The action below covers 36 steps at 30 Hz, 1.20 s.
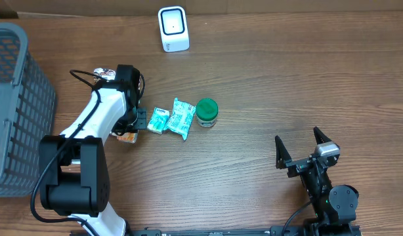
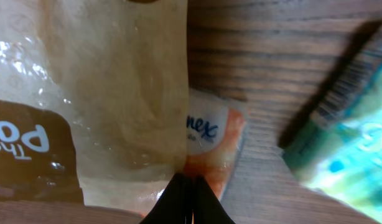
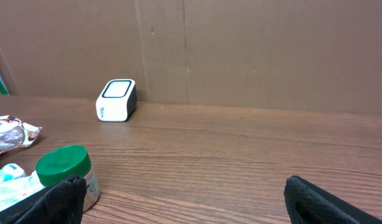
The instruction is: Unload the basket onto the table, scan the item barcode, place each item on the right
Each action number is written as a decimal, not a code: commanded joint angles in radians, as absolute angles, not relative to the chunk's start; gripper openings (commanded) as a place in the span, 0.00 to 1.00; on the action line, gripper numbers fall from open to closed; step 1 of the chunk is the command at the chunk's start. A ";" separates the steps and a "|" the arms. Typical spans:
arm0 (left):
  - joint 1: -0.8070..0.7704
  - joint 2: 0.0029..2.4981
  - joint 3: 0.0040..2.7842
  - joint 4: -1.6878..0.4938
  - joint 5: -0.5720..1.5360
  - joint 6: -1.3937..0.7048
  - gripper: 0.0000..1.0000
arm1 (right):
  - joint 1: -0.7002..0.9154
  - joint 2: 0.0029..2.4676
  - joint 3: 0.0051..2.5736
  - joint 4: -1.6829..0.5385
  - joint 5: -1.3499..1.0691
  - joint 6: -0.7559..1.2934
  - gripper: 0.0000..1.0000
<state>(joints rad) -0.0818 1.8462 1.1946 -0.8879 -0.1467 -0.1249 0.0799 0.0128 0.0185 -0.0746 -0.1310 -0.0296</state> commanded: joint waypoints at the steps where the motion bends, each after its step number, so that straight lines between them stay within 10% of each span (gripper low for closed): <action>1: -0.086 1.852 1.170 -0.846 -0.175 -0.135 0.04 | 0.078 0.003 0.008 -0.070 -0.136 -0.026 1.00; 36: -0.120 1.898 1.137 -0.654 0.424 -0.304 0.04 | 0.078 0.003 0.008 -0.070 -0.136 -0.026 1.00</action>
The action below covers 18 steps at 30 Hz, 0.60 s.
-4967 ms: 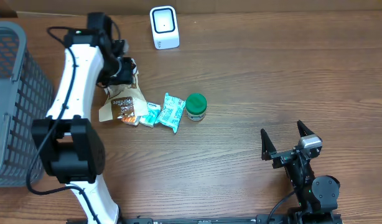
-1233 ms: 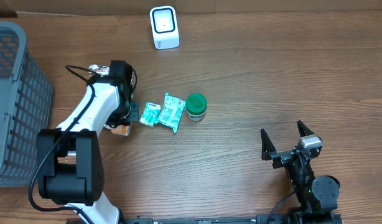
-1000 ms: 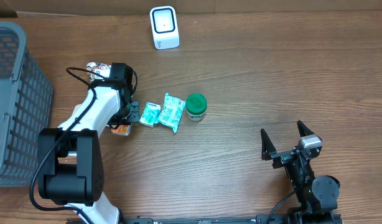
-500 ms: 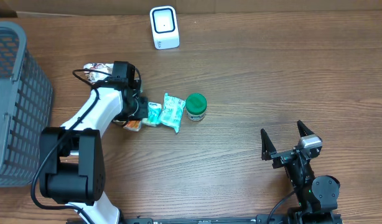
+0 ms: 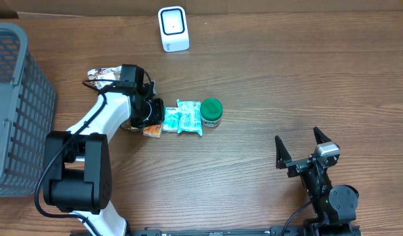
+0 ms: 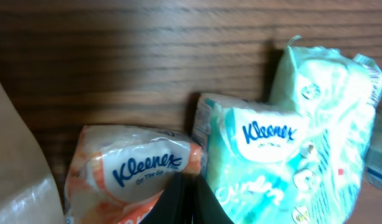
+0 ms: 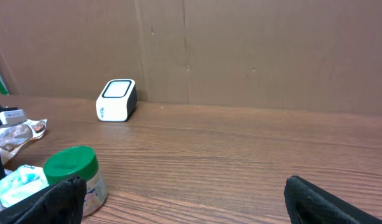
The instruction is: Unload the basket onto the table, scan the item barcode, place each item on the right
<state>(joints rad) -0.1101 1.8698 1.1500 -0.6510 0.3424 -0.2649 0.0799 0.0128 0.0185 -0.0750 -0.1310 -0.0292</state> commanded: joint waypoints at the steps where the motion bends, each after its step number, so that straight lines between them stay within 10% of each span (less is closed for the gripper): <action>1: -0.120 1.897 1.138 -0.655 0.420 -0.304 0.04 | 0.078 0.003 0.008 -0.070 -0.136 -0.026 1.00; 18: -0.112 1.812 1.587 -1.160 0.239 -0.168 0.08 | 0.078 0.003 0.008 -0.070 -0.136 -0.026 1.00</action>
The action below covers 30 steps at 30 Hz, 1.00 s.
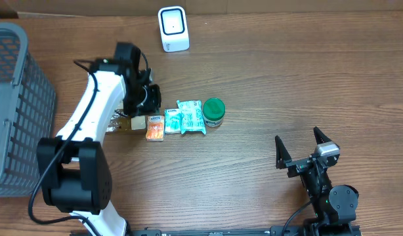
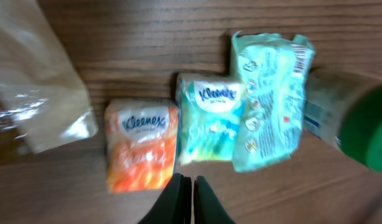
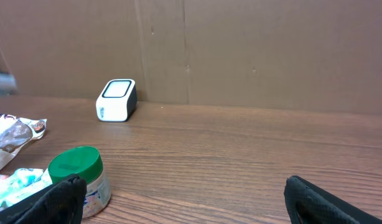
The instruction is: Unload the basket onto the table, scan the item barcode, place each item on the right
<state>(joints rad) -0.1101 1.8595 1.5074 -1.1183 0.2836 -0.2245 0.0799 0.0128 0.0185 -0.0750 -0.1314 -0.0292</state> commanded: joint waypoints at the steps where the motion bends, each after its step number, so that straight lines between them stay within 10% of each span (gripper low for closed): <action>1: -0.111 1.808 1.607 -1.183 0.228 -0.164 0.09 | 0.078 0.003 0.008 -0.070 -0.135 -0.026 1.00; 17: 0.097 1.876 1.533 -0.877 -0.061 -0.163 0.40 | 0.078 0.003 0.008 -0.070 -0.136 -0.026 1.00; 30: 0.052 2.102 1.517 -0.813 -0.025 -0.056 0.37 | 0.078 0.003 0.008 -0.070 -0.136 -0.026 1.00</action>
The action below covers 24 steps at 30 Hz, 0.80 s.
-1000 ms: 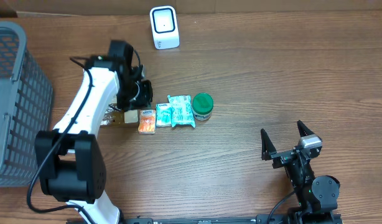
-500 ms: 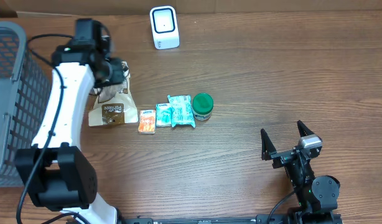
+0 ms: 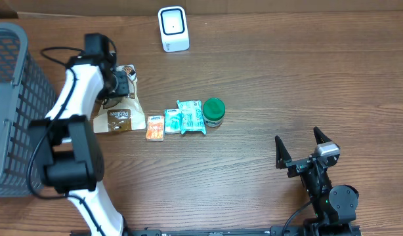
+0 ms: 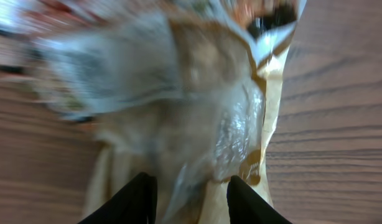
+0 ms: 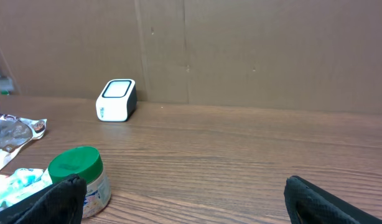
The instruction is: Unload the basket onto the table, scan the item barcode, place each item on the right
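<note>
A tan and brown snack bag (image 3: pixel 117 110) lies flat left of a row of an orange Kleenex pack (image 3: pixel 155 126), a teal Kleenex pack (image 3: pixel 172 121), a mint pack (image 3: pixel 190 117) and a green-lidded jar (image 3: pixel 213 111). The white scanner (image 3: pixel 172 28) stands at the back edge. My left gripper (image 3: pixel 125 80) is open low over the bag's far end. In the left wrist view its gripper (image 4: pixel 186 186) straddles the crinkled bag (image 4: pixel 197 118), which is blurred. My right gripper (image 3: pixel 303 149) stands open at the front right, holding nothing.
A grey mesh basket (image 3: pixel 18 105) fills the left edge. A cardboard wall (image 5: pixel 241 43) backs the table behind the scanner (image 5: pixel 116 99). The jar (image 5: pixel 76 177) shows at the left of the right wrist view.
My left gripper was shut above the row of packs. Now it is open and farther back and left, low over the snack bag's far end. The packs, jar and right arm have not moved.
My left gripper was shut and low beside the bag and the orange pack, with the packs loosely spread. Then it stood shut against the packs, which lay closer together and farther right. Then it was higher over the tidy row, and now it is open at the bag.
</note>
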Each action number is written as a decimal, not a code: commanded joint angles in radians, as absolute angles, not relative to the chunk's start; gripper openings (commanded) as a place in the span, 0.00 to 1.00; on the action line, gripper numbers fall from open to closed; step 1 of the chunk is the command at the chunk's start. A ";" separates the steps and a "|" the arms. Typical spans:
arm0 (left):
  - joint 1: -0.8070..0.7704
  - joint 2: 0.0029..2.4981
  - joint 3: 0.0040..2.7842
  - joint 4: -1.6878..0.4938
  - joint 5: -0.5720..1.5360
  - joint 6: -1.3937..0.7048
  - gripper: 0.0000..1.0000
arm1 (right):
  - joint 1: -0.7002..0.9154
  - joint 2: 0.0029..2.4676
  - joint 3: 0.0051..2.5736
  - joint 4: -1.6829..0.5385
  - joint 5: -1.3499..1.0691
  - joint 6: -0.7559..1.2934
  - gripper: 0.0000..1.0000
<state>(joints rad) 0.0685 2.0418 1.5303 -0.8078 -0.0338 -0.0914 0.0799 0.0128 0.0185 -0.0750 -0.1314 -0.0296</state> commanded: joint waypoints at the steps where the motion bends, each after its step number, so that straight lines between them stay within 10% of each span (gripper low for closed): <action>1: 0.049 2.119 1.517 -0.821 -0.025 -0.056 0.35 | 0.078 0.003 0.008 -0.070 -0.136 -0.026 1.00; 24: -0.008 2.138 1.584 -1.120 0.053 0.031 0.44 | 0.078 0.003 0.008 -0.070 -0.135 -0.026 1.00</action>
<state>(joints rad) -0.0006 2.1098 1.5455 -1.1065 0.0185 0.0116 0.0799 0.0128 0.0185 -0.0750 -0.1310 -0.0296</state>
